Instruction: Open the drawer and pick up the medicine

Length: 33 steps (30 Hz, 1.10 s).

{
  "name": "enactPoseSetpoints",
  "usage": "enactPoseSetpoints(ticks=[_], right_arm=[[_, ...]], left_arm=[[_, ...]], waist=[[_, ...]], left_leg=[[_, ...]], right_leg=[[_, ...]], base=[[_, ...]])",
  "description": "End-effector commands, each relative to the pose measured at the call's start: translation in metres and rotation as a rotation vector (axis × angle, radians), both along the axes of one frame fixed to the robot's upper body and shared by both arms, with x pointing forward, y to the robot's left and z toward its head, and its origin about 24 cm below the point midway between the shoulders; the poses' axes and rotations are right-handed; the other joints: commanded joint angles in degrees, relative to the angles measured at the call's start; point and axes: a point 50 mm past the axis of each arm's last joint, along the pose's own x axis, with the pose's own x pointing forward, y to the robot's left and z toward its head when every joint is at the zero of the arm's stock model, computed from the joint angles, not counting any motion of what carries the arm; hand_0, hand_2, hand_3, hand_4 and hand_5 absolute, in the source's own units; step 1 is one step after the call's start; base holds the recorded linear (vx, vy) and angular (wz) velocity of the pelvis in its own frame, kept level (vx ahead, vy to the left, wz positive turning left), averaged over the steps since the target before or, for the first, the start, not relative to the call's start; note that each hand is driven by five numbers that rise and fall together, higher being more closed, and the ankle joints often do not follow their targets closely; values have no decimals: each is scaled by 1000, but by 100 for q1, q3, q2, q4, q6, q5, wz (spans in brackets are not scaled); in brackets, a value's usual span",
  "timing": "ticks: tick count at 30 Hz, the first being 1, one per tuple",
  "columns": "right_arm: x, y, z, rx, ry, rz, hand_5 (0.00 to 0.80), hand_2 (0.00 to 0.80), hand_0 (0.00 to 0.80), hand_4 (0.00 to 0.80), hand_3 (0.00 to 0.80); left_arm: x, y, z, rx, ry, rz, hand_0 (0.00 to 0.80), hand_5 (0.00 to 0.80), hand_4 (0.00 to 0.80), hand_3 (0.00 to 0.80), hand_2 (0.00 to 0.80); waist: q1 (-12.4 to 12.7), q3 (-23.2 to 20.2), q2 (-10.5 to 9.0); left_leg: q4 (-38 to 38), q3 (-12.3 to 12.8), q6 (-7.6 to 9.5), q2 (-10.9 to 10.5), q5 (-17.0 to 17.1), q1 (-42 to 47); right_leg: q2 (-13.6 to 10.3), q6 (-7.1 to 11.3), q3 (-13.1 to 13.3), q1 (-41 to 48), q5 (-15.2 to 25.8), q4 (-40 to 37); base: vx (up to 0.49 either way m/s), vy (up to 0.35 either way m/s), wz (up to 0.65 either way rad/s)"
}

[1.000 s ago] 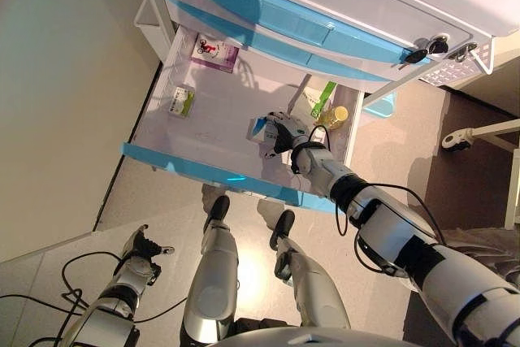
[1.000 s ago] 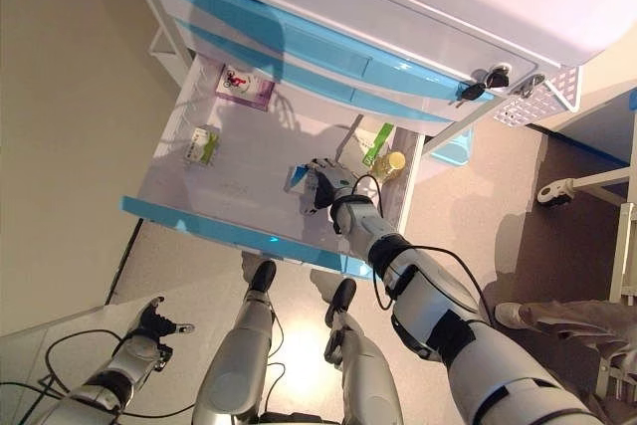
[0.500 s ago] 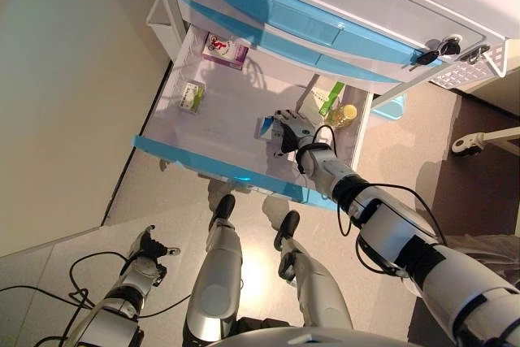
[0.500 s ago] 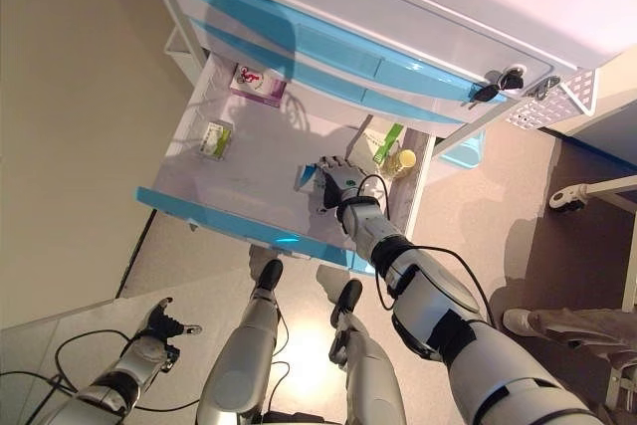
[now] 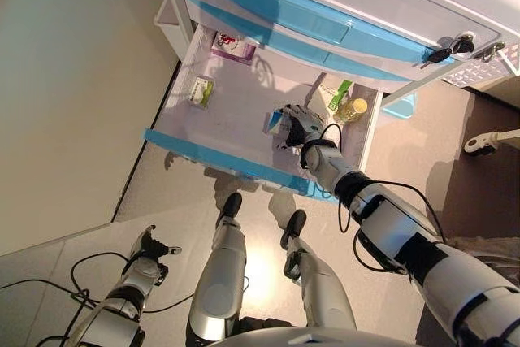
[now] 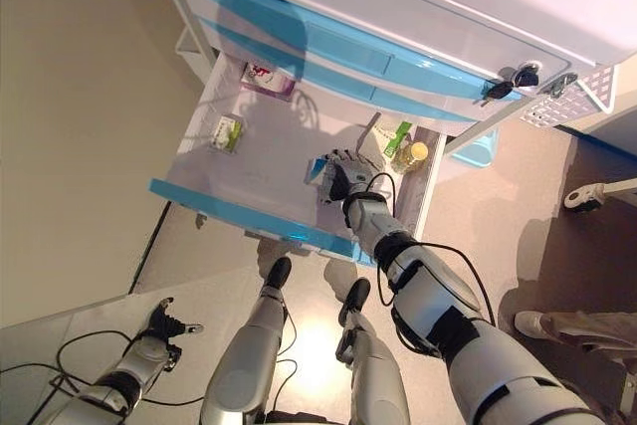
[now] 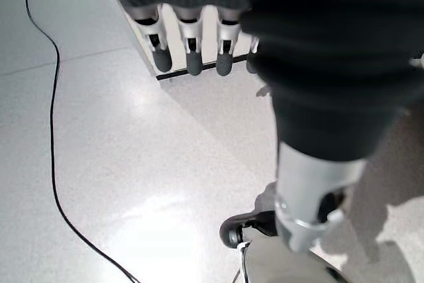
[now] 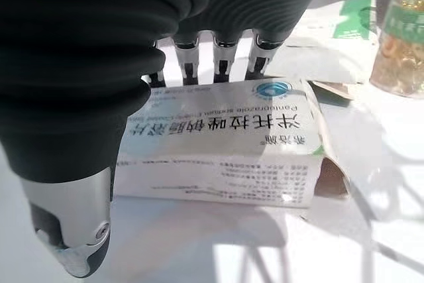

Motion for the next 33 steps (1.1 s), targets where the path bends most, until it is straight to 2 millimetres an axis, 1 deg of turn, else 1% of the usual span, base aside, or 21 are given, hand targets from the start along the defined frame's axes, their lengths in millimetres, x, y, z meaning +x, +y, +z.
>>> enactPoseSetpoints(ticks=[1, 3, 5, 8, 14, 17, 19, 20, 21, 22, 23, 25, 26, 27, 28, 29, 30, 32, 33], right_arm=[[10, -25, 17, 69, -31, -114, 0, 0, 0, 0, 0], [10, -28, 15, 140, -12, -144, 0, 0, 0, 0, 0], [10, -31, 13, 155, -6, -157, 0, 0, 0, 0, 0], [9, -35, 11, 222, 8, -185, 0, 0, 0, 0, 0], [9, -37, 10, 284, 21, -210, 0, 0, 0, 0, 0], [8, -38, 6, 377, 44, -238, 0, 0, 0, 0, 0], [8, -38, 6, 376, 46, -238, 0, 0, 0, 0, 0], [8, -36, 7, 329, 38, -220, 0, 0, 0, 0, 0], [8, -36, 7, 329, 38, -220, 0, 0, 0, 0, 0], [9, -34, 8, 271, 28, -197, 0, 0, 0, 0, 0], [9, -34, 8, 271, 28, -196, 0, 0, 0, 0, 0], [9, -32, 11, 154, 6, -153, 0, 0, 0, 0, 0], [9, -32, 11, 154, 6, -153, 0, 0, 0, 0, 0], [9, -28, 13, 74, -8, -121, 0, 0, 0, 0, 0], [9, -28, 13, 74, -8, -121, 0, 0, 0, 0, 0], [10, -24, 16, -38, -36, -76, 0, 0, 0, 0, 0], [10, -24, 16, -38, -36, -76, 0, 0, 0, 0, 0], [11, -17, 22, -112, -67, -36, 0, 0, 0, 0, 0], [11, -17, 22, -112, -67, -36, 0, 0, 0, 0, 0]], left_arm=[[0, 2, 0, 21, 0, 10, 0, 0, 0, 0, 0], [-1, 2, -1, 19, 3, 14, 0, 0, 0, 0, 0], [-2, 3, -1, 20, 6, 17, 0, 0, 0, 0, 0], [-3, 2, -2, 19, 10, 20, 0, 0, 0, 0, 0], [-3, 2, -2, 19, 8, 21, 0, 0, 0, 0, 0], [-3, 2, -2, 21, 10, 24, 0, 0, 0, 0, 0], [-3, 2, -2, 24, 12, 24, 0, 0, 0, 0, 0], [-4, 3, -2, 26, 11, 24, 0, 0, 0, 0, 0], [-4, 3, -2, 26, 11, 24, 0, 0, 0, 0, 0], [-3, 3, -1, 26, 9, 21, 0, 0, 0, 0, 0], [-3, 3, -1, 26, 9, 21, 0, 0, 0, 0, 0], [-4, 2, -2, 23, 9, 17, 0, 0, 0, 0, 0], [-4, 2, -2, 23, 9, 17, 0, 0, 0, 0, 0], [-5, 2, -3, 24, 12, 17, 0, 0, 0, 0, 0], [-5, 2, -3, 24, 12, 17, 0, 0, 0, 0, 0], [-5, 1, -3, 24, 12, 12, 0, 0, 0, 0, 0], [-5, 1, -3, 24, 12, 12, 0, 0, 0, 0, 0], [-4, 1, -3, 25, 8, 5, 0, 0, 0, 0, 0], [-4, 1, -3, 25, 8, 5, 0, 0, 0, 0, 0]], waist=[[85, 173, 72], [78, 163, 86], [73, 161, 100], [50, 141, 103], [36, 128, 129], [28, 112, 141], [28, 109, 140], [27, 105, 142], [26, 105, 141], [29, 104, 137], [28, 104, 138], [34, 103, 127], [33, 103, 128], [38, 109, 127], [37, 109, 128], [44, 114, 126], [44, 114, 126], [44, 140, 122], [44, 140, 122]], left_leg=[[-333, 2, 392, -410, 329, -91], [-331, 9, 395, -416, 328, -87], [-323, 10, 398, -422, 321, -83], [-331, 35, 400, -415, 327, -83], [-305, 45, 406, -419, 328, -109], [-306, 53, 411, -417, 325, -105], [-302, 50, 413, -420, 319, -105], [-299, 58, 415, -424, 320, -113], [-299, 58, 415, -424, 320, -113], [-288, 58, 413, -425, 322, -133], [-288, 58, 413, -425, 322, -133], [-287, 44, 410, -428, 327, -142], [-287, 44, 410, -428, 327, -142], [-306, 42, 402, -429, 334, -139], [-306, 42, 402, -429, 334, -139], [-325, 30, 400, -428, 340, -141], [-325, 30, 399, -428, 340, -141], [-335, 26, 393, -431, 350, -154], [-335, 26, 393, -431, 350, -154]], right_leg=[[-65, 331, 142, -20, -247, 529], [-66, 331, 146, -25, -243, 533], [-67, 329, 149, -26, -244, 533], [-70, 325, 157, -27, -240, 530], [-72, 320, 160, -65, -231, 550], [-77, 319, 172, -69, -231, 561], [-80, 321, 173, -65, -229, 560], [-80, 323, 177, -73, -222, 562], [-80, 323, 177, -74, -222, 563], [-84, 323, 177, -81, -219, 568], [-84, 323, 176, -82, -219, 568], [-87, 324, 172, -85, -211, 567], [-87, 324, 172, -85, -211, 567], [-86, 323, 172, -87, -214, 560], [-86, 323, 171, -87, -214, 560], [-80, 325, 172, -99, -216, 556], [-80, 325, 172, -99, -216, 556], [-77, 326, 154, -121, -208, 562], [-77, 326, 154, -121, -208, 562]], base=[[2, 9, 3], [0, 0, 0], [0, 0, 0], [0, 0, 0], [0, 0, 0], [0, 0, 0], [0, 0, 0], [0, 0, 0], [0, 0, 0], [0, 0, 0], [0, 0, 0], [0, 0, 0], [0, 0, 0], [0, 0, 0], [0, 0, 0], [0, 0, 0], [0, 0, 0], [0, 0, 0], [0, 0, 0]])
